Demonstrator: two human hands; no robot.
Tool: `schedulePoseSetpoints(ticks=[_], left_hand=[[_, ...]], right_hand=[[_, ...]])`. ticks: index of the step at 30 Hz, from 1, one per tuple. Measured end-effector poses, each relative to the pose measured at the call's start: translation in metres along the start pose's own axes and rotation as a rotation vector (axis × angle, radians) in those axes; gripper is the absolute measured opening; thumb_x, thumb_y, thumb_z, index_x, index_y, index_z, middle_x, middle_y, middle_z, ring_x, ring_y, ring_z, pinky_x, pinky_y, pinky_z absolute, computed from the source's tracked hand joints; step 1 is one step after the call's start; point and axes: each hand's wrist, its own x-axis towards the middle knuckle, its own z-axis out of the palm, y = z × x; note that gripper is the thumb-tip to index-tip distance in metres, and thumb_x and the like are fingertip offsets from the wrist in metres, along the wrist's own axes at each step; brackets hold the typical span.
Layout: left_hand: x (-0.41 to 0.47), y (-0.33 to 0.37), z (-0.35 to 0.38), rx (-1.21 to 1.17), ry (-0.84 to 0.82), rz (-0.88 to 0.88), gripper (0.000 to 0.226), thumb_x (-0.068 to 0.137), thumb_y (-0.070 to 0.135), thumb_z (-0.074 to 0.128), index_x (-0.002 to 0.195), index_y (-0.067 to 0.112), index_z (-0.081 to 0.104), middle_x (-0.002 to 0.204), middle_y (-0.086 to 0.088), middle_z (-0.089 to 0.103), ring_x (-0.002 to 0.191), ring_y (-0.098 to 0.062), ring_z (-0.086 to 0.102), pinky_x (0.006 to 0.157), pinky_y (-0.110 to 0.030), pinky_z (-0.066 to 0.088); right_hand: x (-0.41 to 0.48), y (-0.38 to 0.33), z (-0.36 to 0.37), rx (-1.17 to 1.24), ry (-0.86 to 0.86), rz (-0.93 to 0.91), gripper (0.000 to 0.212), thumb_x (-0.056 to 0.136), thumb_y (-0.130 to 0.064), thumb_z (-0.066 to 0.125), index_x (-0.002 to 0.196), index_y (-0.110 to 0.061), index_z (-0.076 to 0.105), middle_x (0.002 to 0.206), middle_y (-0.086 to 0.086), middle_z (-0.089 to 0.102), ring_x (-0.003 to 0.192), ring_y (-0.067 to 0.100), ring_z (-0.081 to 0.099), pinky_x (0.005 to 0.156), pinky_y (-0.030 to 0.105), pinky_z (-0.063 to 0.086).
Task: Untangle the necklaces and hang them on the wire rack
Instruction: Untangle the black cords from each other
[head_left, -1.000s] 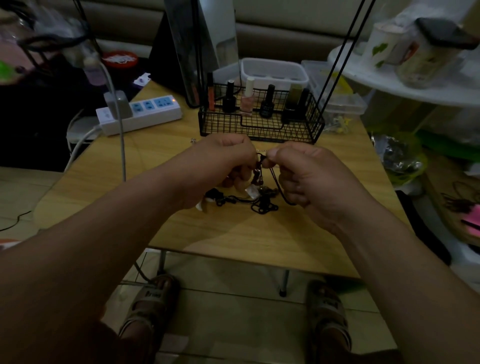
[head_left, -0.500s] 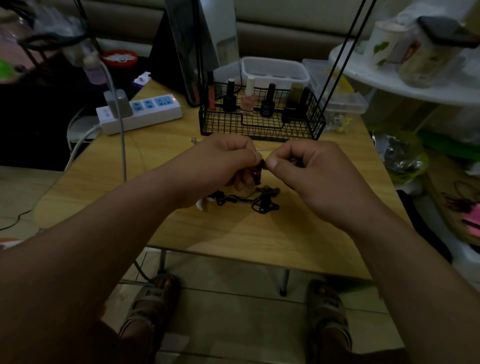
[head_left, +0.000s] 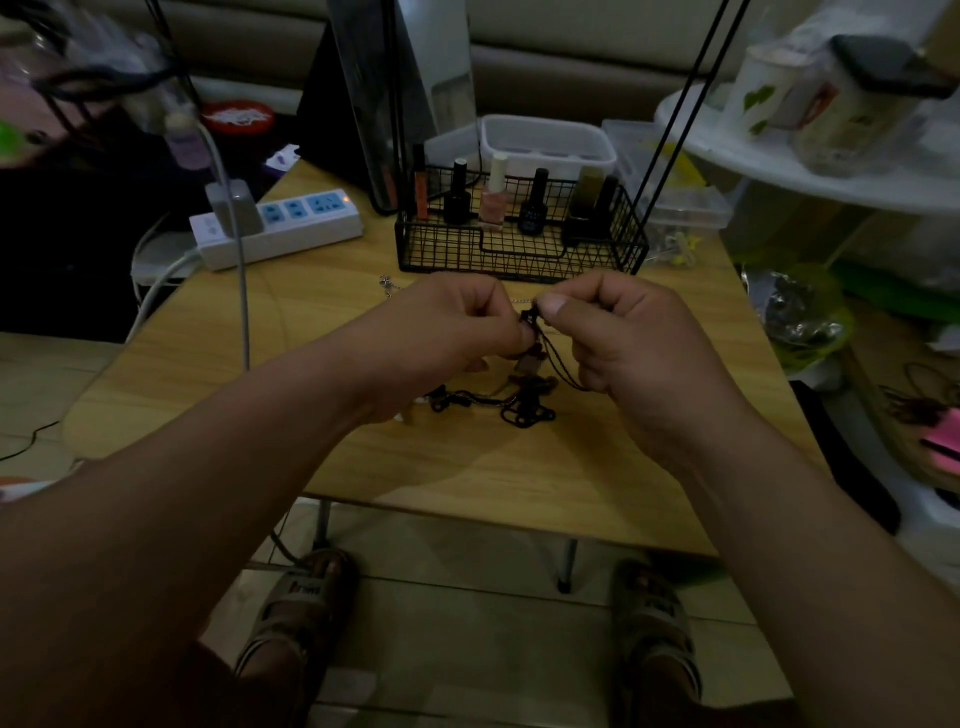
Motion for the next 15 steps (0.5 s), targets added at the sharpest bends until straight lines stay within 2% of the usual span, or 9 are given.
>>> schedulePoseSetpoints(ticks=[2,5,7,10,13,15], left_hand=[[0.0008,-0.0007,0.0003,-0.015,0.021,0.007,0.013,0.093,0.019,0.073,0.086,0.014,0.064,0.077,0.007,0.065,0.079,-0.007,0.059,0.082,-0.032,0.049],[0.0026,-0.0013,-0.0009,-0.078,0.047,0.002,0.015,0.093,0.013,0.072,0.083,0.015,0.062,0.075,0.009,0.065,0.077,-0.006,0.061,0.080,-0.031,0.049],[0.0028,-0.0010,-0.0006,-0.111,0.037,-0.002,0.011,0.095,0.009,0.070,0.088,0.012,0.062,0.077,0.004,0.069,0.077,-0.006,0.066,0.079,-0.031,0.052],[0.0013,-0.0005,0.0003,-0.112,0.039,-0.004,0.007,0.096,0.007,0.069,0.097,0.008,0.063,0.083,-0.007,0.071,0.078,-0.017,0.066,0.081,-0.038,0.054],[-0.0001,-0.0001,0.0004,-0.058,0.018,0.008,0.010,0.097,0.008,0.069,0.106,0.007,0.068,0.080,-0.005,0.072,0.075,-0.019,0.063,0.077,-0.036,0.052],[-0.0012,-0.0001,-0.0005,-0.005,0.004,0.024,0.009,0.096,0.012,0.071,0.105,0.008,0.071,0.088,-0.005,0.078,0.080,-0.017,0.070,0.079,-0.034,0.054]], right_hand=[[0.0004,0.0001,0.0016,0.150,-0.031,0.095,0.010,0.096,-0.018,0.069,0.086,-0.018,0.068,0.056,-0.009,0.044,0.049,0.007,0.035,0.049,0.026,0.028],[0.0002,0.0001,0.0027,0.200,-0.068,0.170,0.012,0.096,-0.017,0.067,0.085,-0.019,0.070,0.059,-0.006,0.043,0.052,0.009,0.033,0.047,0.024,0.028],[0.0003,-0.0003,0.0027,0.213,-0.069,0.176,0.011,0.096,-0.015,0.067,0.086,-0.019,0.070,0.060,-0.005,0.042,0.051,0.009,0.033,0.045,0.022,0.028],[0.0002,-0.0011,0.0023,0.213,-0.062,0.167,0.012,0.096,-0.011,0.065,0.086,-0.016,0.070,0.058,-0.004,0.041,0.048,0.008,0.031,0.042,0.020,0.028],[-0.0007,-0.0012,0.0010,0.194,-0.078,0.143,0.012,0.096,-0.009,0.064,0.087,-0.013,0.070,0.054,-0.007,0.044,0.047,0.007,0.032,0.042,0.020,0.027],[-0.0007,-0.0010,-0.0004,0.149,-0.081,0.118,0.010,0.095,-0.010,0.066,0.087,-0.013,0.070,0.054,-0.011,0.049,0.046,0.005,0.034,0.044,0.021,0.029]])
